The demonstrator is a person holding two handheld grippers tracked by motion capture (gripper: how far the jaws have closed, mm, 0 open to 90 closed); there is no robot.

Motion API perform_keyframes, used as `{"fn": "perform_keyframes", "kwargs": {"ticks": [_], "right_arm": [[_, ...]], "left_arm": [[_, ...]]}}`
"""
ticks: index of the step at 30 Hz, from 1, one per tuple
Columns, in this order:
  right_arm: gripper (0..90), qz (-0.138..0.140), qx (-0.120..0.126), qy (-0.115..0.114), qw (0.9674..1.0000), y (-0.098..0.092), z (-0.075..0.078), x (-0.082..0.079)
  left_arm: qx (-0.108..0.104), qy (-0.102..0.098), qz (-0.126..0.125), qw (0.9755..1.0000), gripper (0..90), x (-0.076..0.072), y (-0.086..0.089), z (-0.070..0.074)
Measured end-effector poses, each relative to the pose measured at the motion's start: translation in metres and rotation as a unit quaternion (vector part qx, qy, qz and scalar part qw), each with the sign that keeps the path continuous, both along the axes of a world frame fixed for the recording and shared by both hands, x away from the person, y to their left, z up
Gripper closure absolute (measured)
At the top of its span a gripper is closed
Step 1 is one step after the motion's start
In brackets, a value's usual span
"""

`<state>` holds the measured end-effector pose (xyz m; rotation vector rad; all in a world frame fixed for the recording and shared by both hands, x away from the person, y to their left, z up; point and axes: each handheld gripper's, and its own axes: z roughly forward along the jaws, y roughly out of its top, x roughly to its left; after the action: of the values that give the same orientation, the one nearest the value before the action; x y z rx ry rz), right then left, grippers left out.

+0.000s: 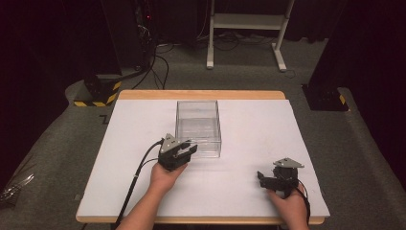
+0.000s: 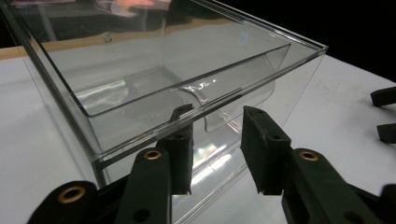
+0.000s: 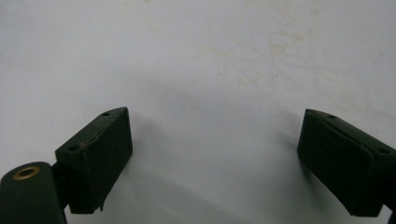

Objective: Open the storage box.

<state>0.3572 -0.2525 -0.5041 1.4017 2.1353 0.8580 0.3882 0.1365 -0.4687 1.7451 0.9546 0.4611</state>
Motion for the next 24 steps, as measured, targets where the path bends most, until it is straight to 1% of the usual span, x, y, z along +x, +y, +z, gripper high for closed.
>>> {"fn": "perform_keyframes", "kwargs": {"ticks": [1, 2, 5, 6, 7, 9, 12, 13, 15, 19, 22, 24], "right_arm": [[10.3, -0.001, 0.000, 0.000, 1.0000, 0.000, 0.000, 0.000], [10.3, 0.000, 0.000, 0.000, 1.0000, 0.000, 0.000, 0.000], [10.4, -0.001, 0.000, 0.000, 1.0000, 0.000, 0.000, 0.000], [10.4, -0.001, 0.000, 0.000, 1.0000, 0.000, 0.000, 0.000], [10.4, -0.001, 0.000, 0.000, 1.0000, 0.000, 0.000, 0.000], [10.4, -0.001, 0.000, 0.000, 1.0000, 0.000, 0.000, 0.000], [10.5, -0.001, 0.000, 0.000, 1.0000, 0.000, 0.000, 0.000], [10.5, -0.001, 0.000, 0.000, 1.0000, 0.000, 0.000, 0.000], [10.5, -0.001, 0.000, 0.001, 1.0000, 0.000, 0.000, 0.000], [10.5, 0.000, -0.001, -0.001, 1.0000, 0.000, 0.000, 0.000], [10.5, 0.000, -0.001, -0.001, 1.0000, 0.000, 0.000, 0.000], [10.5, 0.000, -0.001, -0.001, 1.0000, 0.000, 0.000, 0.000]], "left_arm": [[-0.006, -0.001, -0.001, 1.0000, 65.9, 0.000, 0.001, -0.001], [-0.006, -0.001, -0.001, 1.0000, 66.9, 0.000, 0.001, -0.001], [-0.021, -0.004, -0.002, 0.9998, 69.0, 0.000, 0.003, -0.002], [-0.027, -0.006, -0.003, 0.9996, 70.6, 0.000, 0.004, -0.003], [-0.041, -0.006, -0.005, 0.9991, 71.7, 0.000, 0.006, -0.003], [-0.044, -0.006, -0.004, 0.9990, 74.7, 0.000, 0.006, -0.003], [-0.051, -0.006, -0.008, 0.9987, 76.0, 0.000, 0.007, -0.005], [-0.060, -0.003, -0.013, 0.9981, 76.9, 0.001, 0.010, -0.006], [-0.064, -0.002, -0.017, 0.9978, 78.1, 0.001, 0.011, -0.007], [-0.063, -0.002, -0.023, 0.9977, 80.5, 0.001, 0.013, -0.007], [-0.065, -0.001, -0.033, 0.9973, 82.4, 0.001, 0.017, -0.008], [-0.065, 0.000, -0.036, 0.9972, 83.0, 0.002, 0.018, -0.008]]}}
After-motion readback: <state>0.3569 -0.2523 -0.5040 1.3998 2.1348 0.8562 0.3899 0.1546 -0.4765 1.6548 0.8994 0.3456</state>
